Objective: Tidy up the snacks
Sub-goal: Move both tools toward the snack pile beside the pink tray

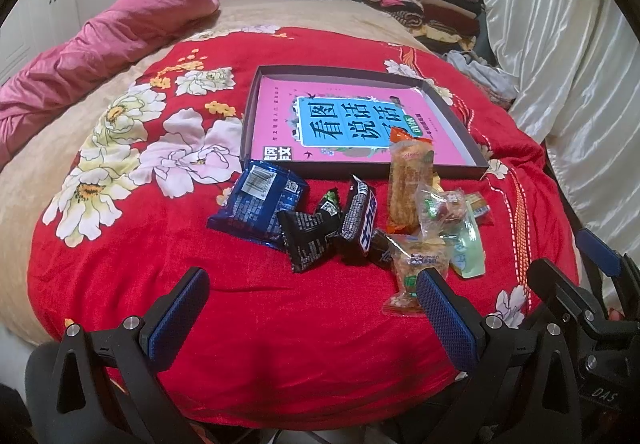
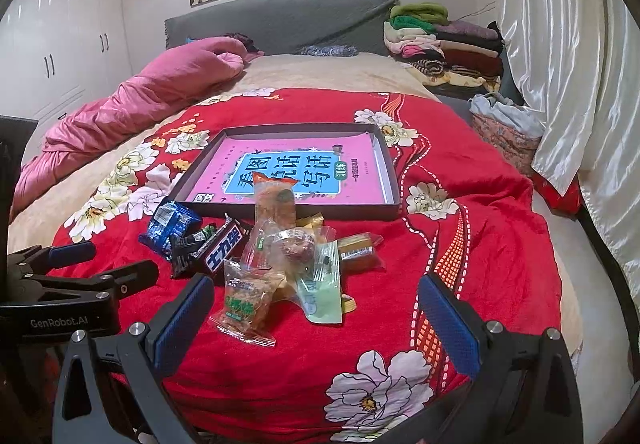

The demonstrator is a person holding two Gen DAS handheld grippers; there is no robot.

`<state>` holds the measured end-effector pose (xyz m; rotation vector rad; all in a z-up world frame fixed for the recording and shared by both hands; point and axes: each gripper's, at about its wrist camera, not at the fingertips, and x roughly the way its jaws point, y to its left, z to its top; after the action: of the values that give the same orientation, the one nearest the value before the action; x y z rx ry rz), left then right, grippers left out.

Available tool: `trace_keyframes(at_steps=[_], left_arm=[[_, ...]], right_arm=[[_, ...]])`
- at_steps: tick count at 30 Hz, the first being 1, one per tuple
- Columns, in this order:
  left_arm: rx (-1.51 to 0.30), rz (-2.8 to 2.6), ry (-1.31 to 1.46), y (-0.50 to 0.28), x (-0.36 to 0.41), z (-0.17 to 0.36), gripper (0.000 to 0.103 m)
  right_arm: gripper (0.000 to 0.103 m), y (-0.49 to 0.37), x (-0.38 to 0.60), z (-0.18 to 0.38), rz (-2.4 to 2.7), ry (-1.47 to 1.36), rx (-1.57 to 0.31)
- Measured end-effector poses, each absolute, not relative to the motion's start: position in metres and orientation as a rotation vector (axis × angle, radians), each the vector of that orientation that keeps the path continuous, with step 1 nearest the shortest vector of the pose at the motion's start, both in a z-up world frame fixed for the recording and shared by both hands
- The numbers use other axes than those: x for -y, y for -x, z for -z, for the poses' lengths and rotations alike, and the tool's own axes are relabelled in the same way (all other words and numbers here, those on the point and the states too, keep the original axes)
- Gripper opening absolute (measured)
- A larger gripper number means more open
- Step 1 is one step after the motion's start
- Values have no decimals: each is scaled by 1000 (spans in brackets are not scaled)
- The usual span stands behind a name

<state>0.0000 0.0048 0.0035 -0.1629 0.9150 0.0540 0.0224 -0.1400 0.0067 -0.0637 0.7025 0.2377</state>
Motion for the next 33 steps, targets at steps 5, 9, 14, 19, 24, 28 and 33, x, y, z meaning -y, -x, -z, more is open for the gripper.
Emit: trace_keyframes(at_steps=[5,9,14,19,24,28,33], left_arm=[[-915,-57,160,0,-4,-3,103],[-920,-60,168,-2,-6,0,103],[-924,-67,176,-3,-12,4,103],[-931,-91,196,-6,-25,8,103],[-936,-137,225,-11,-44,13,103],[-934,-172,253,-16,-62,17,103],[-941,-202,284,-27,-76,23,103]], right_arm=[[103,-25,135,-3,-247,68,-710],[103,-26,137,-4,-264,76,-723],[103,-27,134,0,-278,85,-730],[103,-34,123,9,-319,93,-708],[103,-45,110,24,-361,106,-803],[103,-52,101,36,-392,126,-849],[100,-63,96,50,-388,121,-917]])
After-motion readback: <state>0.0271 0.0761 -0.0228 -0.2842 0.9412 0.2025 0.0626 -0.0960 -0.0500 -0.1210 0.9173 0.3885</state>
